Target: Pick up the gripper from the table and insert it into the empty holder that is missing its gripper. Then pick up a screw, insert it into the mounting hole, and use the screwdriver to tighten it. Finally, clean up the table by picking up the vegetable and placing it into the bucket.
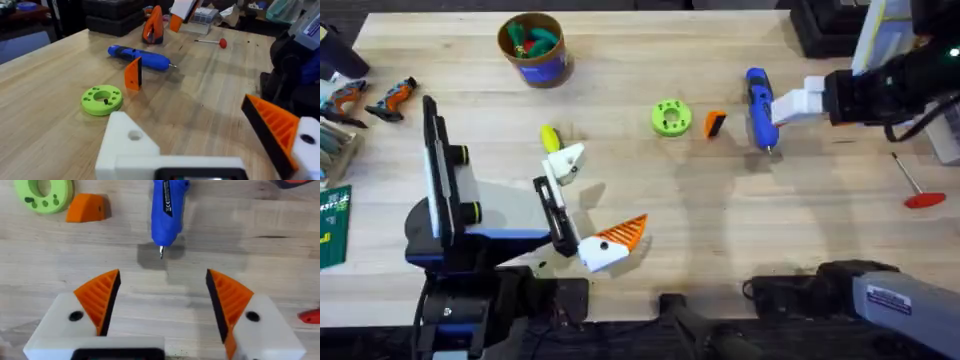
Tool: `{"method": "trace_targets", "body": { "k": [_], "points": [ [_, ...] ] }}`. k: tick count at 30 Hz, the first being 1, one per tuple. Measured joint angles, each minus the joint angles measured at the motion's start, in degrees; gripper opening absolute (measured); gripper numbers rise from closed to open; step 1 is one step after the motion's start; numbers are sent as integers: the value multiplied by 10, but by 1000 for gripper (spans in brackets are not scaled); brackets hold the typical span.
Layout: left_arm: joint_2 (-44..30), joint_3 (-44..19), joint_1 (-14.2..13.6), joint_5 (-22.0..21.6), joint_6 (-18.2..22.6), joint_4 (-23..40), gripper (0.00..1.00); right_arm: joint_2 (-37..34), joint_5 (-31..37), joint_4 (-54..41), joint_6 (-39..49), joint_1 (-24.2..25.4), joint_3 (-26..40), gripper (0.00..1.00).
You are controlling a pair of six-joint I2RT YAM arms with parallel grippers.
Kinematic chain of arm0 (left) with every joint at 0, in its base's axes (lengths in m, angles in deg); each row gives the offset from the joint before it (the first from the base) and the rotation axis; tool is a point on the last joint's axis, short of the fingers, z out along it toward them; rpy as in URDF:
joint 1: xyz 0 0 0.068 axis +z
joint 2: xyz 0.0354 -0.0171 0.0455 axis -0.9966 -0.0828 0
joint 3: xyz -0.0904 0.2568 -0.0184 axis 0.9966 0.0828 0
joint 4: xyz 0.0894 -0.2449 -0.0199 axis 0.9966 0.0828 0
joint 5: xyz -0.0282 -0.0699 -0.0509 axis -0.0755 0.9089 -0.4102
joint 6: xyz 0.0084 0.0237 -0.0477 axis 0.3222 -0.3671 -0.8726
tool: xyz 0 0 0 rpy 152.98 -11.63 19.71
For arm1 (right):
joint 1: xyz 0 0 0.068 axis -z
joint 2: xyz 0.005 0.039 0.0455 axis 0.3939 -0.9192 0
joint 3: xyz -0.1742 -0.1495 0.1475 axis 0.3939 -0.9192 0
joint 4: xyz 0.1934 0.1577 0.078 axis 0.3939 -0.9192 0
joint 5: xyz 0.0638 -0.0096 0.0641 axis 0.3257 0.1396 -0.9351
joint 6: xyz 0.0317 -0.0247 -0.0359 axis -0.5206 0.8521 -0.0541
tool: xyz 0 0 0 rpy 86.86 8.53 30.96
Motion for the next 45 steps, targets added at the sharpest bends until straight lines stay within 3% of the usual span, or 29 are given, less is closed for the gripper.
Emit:
{"method": "trace_targets", "body": {
  "k": [9, 14, 23, 31, 45],
  "points": [
    [0, 0, 0, 0, 0, 0, 985, 0, -4, -24, -29, -7, 12, 991],
    [0, 0, 0, 0, 0, 0, 985, 0, 18, -83, -66, -62, 69, 991],
    [0, 0, 0, 0, 0, 0, 986, -9, 47, -109, -153, -165, 149, 992],
    [0, 0, 0, 0, 0, 0, 986, -101, 50, -146, -180, -207, 228, 992],
    [0, 0, 0, 0, 0, 0, 985, -180, 52, -109, -183, -214, 255, 990]
  ]
}}
